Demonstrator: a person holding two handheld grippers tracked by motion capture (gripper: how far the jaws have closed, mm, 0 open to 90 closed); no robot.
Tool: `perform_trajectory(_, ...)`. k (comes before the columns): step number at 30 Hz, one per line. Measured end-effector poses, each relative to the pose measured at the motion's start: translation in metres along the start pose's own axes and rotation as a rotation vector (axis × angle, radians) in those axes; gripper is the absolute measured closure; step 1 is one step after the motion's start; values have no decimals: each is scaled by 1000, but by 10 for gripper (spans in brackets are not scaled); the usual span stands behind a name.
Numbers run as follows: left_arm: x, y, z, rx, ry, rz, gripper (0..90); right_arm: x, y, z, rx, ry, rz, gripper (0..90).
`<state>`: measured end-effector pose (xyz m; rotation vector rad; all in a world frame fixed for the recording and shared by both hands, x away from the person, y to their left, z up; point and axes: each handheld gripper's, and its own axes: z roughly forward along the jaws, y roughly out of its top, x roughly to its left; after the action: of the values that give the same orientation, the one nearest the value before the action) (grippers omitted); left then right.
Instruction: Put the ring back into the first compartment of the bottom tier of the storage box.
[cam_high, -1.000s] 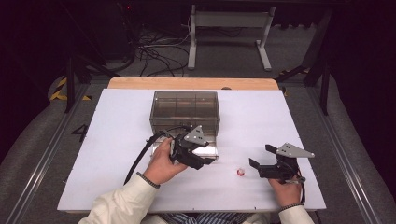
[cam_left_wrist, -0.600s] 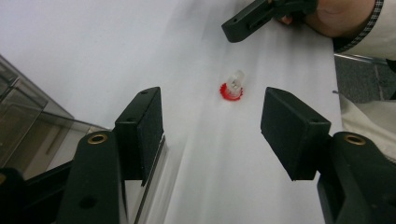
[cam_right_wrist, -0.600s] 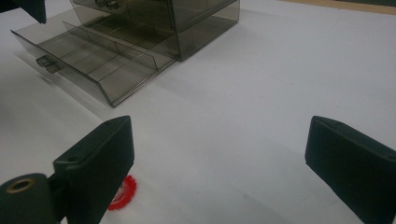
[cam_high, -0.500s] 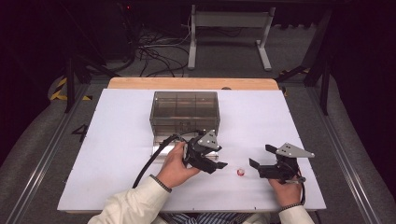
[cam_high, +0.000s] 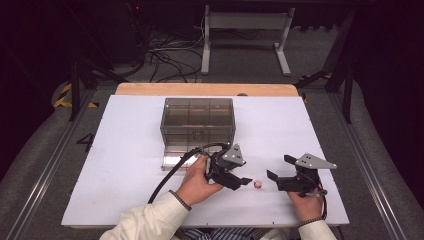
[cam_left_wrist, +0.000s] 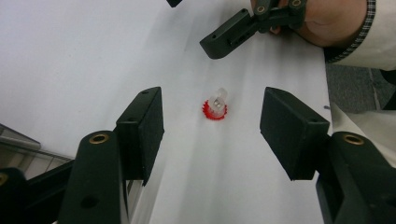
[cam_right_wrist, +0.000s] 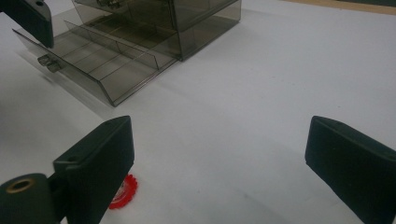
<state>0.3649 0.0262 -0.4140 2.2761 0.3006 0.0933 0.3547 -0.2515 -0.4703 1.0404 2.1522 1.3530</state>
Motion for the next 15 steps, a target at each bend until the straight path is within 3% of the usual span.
perform_trajectory(15, -4, 2, 19, 12, 0, 6, 405, 0, 0, 0, -2, 4, 2, 85)
